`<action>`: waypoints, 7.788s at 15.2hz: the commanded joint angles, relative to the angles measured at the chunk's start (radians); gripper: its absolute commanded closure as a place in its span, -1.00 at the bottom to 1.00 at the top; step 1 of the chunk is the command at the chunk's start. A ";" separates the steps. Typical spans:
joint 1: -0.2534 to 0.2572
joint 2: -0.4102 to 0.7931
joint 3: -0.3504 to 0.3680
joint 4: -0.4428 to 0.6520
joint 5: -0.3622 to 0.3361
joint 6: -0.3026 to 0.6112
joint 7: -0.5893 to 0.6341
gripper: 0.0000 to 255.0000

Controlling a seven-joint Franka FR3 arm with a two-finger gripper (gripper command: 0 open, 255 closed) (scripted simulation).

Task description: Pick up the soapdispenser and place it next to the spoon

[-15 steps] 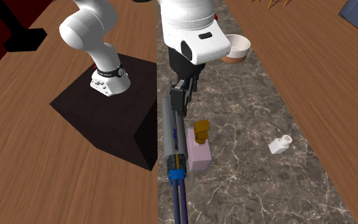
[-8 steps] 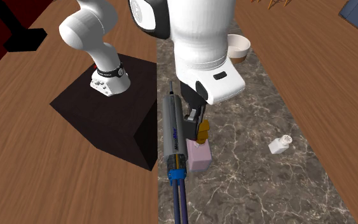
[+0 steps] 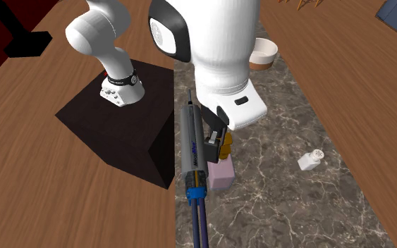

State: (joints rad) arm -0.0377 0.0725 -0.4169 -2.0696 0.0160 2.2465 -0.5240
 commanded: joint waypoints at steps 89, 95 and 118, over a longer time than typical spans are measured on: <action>0.125 -0.542 0.257 0.246 -0.147 -0.790 0.381 1.00; 0.149 -0.674 0.365 0.144 -0.116 -0.833 0.509 1.00; 0.234 -0.906 0.752 0.015 0.139 -0.935 0.939 1.00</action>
State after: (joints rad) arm 0.1940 -0.8248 0.3326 -2.0382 0.1512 1.3025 0.4128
